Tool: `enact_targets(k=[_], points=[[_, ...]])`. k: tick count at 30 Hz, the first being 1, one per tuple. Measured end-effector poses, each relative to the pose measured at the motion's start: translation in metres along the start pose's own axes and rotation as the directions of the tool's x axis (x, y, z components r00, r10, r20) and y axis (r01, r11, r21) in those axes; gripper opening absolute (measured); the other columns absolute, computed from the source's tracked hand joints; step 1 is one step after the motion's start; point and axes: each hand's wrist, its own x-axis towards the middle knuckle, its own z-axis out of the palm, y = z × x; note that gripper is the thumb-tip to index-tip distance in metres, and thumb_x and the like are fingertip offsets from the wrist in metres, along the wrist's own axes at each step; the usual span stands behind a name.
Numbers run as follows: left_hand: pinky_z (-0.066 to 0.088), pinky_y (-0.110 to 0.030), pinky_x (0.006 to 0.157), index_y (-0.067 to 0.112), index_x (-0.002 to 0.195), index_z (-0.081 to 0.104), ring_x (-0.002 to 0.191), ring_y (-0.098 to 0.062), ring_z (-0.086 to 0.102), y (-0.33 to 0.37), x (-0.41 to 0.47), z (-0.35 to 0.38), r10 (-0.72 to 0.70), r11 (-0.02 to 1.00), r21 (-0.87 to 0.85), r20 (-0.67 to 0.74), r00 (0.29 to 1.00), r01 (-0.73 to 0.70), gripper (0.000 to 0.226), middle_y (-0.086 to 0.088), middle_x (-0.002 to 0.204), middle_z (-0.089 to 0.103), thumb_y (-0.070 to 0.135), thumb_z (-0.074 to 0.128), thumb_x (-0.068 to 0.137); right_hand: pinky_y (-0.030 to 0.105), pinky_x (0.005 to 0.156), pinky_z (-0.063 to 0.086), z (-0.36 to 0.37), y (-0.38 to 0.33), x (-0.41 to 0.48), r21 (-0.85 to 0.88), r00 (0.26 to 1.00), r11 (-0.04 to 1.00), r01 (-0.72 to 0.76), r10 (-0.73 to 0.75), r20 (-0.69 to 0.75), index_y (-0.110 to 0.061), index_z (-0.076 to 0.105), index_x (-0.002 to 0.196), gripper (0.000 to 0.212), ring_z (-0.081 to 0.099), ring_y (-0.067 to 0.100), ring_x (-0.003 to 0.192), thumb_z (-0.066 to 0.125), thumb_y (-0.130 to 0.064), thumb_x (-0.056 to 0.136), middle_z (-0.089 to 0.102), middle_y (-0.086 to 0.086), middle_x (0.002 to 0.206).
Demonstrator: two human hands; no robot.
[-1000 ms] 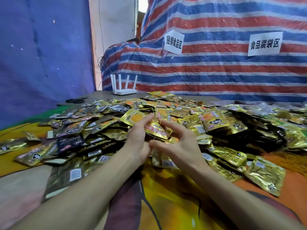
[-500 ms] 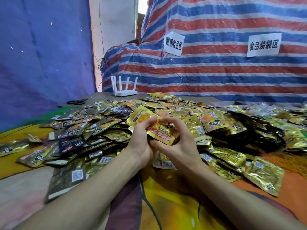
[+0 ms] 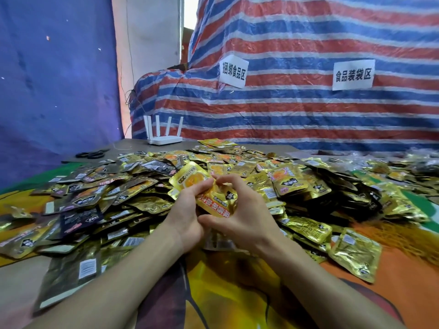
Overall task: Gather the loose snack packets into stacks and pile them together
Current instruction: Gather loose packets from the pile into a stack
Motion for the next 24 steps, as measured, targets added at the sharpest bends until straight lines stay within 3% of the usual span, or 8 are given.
enact_targets(k=[3,6,9,12,15,18,21,24], points=[[0.058,-0.04,0.087,0.011,0.091,0.082,0.086,-0.025,0.073,-0.002,-0.003,0.006,-0.008,0.996,0.089,0.017,1.0,0.007,0.023,-0.01,0.097,0.074,0.026,0.076,0.074,0.029,0.077,0.058,-0.011,-0.001,-0.001,-0.07,1.0,0.997,0.021,-0.021,-0.011,-0.03,0.053,0.122,0.064,0.064,0.007,0.089,0.075,-0.05,0.065,0.065,-0.01,0.108],[0.055,-0.032,0.082,0.018,0.089,0.08,0.08,-0.017,0.067,-0.001,-0.01,0.012,0.055,0.978,0.202,0.034,0.998,-0.061,0.027,-0.001,0.086,0.072,0.04,0.078,0.073,0.025,0.066,0.053,-0.032,-0.006,0.004,-0.14,0.994,0.99,-0.002,-0.013,-0.105,-0.023,0.059,0.117,0.069,0.063,0.009,0.074,0.061,-0.061,0.06,0.067,-0.006,0.101],[0.052,-0.037,0.089,0.017,0.106,0.072,0.099,-0.019,0.067,0.001,-0.009,0.008,0.243,0.939,0.272,-0.083,0.966,-0.213,0.029,0.001,0.106,0.074,0.039,0.066,0.088,0.031,0.054,0.057,-0.064,0.003,0.024,-0.197,0.982,0.973,-0.118,0.084,-0.171,-0.02,0.057,0.118,0.058,0.064,0.007,0.06,0.077,-0.045,0.069,0.061,-0.007,0.092],[0.053,-0.034,0.078,0.012,0.102,0.066,0.085,-0.019,0.068,0.008,-0.009,0.003,0.339,0.93,0.204,-0.167,0.926,-0.304,0.021,-0.002,0.092,0.073,0.031,0.057,0.096,0.037,0.053,0.053,-0.094,0.024,0.05,-0.4,0.953,0.881,-0.254,0.158,-0.257,-0.019,0.053,0.117,0.048,0.061,0.02,0.062,0.078,-0.036,0.08,0.064,0.002,0.088],[0.047,-0.031,0.068,0.013,0.092,0.065,0.069,-0.017,0.064,0.011,-0.006,-0.001,0.411,0.909,0.211,-0.289,0.865,-0.361,0.016,0.001,0.076,0.069,0.026,0.056,0.096,0.037,0.065,0.047,-0.113,0.048,0.07,-0.578,0.903,0.713,-0.398,0.194,-0.383,-0.017,0.052,0.114,0.045,0.061,0.031,0.075,0.073,-0.042,0.083,0.065,0.01,0.085],[0.041,-0.027,0.056,0.013,0.09,0.063,0.055,-0.012,0.057,0.012,-0.002,-0.006,0.534,0.843,0.305,-0.364,0.764,-0.444,0.008,0.003,0.069,0.062,0.015,0.056,0.094,0.046,0.085,0.044,-0.118,0.071,0.076,-0.665,0.861,0.548,-0.507,0.296,-0.412,-0.017,0.051,0.117,0.051,0.057,0.038,0.098,0.07,-0.05,0.083,0.067,0.019,0.098],[0.038,-0.025,0.05,0.011,0.091,0.06,0.049,-0.009,0.051,0.013,-0.001,-0.008,0.624,0.776,0.383,-0.355,0.696,-0.501,0.01,0.006,0.061,0.058,0.005,0.052,0.09,0.052,0.103,0.035,-0.106,0.09,0.068,-0.77,0.852,0.399,-0.498,0.391,-0.349,-0.015,0.05,0.129,0.059,0.05,0.041,0.121,0.065,-0.052,0.086,0.066,0.022,0.117],[0.038,-0.022,0.046,0.011,0.089,0.059,0.049,-0.007,0.048,0.011,-0.004,-0.005,0.656,0.739,0.443,-0.297,0.694,-0.509,0.013,0.004,0.062,0.055,0.001,0.051,0.09,0.057,0.111,0.031,-0.1,0.094,0.06,-0.818,0.849,0.321,-0.478,0.407,-0.336,-0.013,0.05,0.135,0.07,0.044,0.042,0.132,0.056,-0.065,0.089,0.056,0.025,0.135]])
